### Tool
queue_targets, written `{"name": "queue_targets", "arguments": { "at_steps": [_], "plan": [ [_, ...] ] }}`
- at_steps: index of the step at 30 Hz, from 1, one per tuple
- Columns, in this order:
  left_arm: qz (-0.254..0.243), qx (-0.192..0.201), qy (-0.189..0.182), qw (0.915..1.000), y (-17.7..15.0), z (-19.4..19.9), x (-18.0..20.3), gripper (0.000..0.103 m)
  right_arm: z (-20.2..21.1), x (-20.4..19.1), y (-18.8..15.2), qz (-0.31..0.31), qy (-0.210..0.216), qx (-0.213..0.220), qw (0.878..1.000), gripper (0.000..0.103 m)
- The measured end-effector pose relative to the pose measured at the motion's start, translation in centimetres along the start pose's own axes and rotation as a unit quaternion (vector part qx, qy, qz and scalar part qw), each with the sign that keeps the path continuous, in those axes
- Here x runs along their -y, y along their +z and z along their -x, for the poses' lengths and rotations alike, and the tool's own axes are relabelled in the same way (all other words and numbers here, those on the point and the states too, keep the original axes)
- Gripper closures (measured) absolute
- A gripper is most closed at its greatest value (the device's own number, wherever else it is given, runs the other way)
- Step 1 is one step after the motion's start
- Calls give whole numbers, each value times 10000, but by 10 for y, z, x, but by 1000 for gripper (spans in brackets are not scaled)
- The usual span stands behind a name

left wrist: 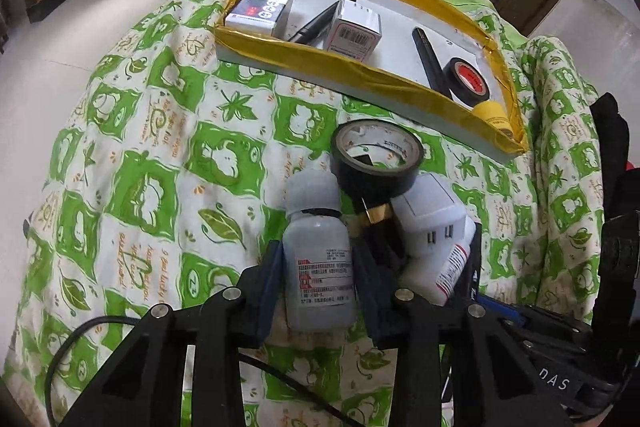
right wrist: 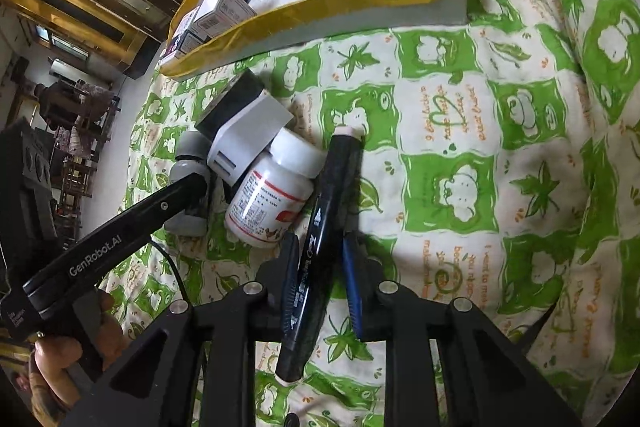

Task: Organize rigid objects
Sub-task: 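Grasp the white plastic bottle with the left tool while the right tool grasps another black marker, then carry the bottle and marker toward the white tray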

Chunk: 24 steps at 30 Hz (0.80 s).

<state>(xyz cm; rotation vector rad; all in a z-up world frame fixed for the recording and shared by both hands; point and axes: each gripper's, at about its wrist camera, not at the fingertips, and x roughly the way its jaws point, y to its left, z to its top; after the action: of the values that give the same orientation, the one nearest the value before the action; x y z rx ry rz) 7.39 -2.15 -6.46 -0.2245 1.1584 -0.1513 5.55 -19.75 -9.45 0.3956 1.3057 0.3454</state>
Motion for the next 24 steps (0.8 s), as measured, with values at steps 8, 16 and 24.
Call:
{"name": "queue_targets", "arguments": {
  "at_steps": [8,16,24],
  "plan": [
    [-59,-155,194,9997,5,-17,5,66,-6,2,-9,-20,41,-144,9999,81],
    [295,156,-225,9992,3,-2,-9,67,3,3,-6,-71,322,171,9993,86],
    [411,365,-459,9974,-1,13,-13,67,20,-2,-1,365,-458,709,9958,87]
  ]
}}
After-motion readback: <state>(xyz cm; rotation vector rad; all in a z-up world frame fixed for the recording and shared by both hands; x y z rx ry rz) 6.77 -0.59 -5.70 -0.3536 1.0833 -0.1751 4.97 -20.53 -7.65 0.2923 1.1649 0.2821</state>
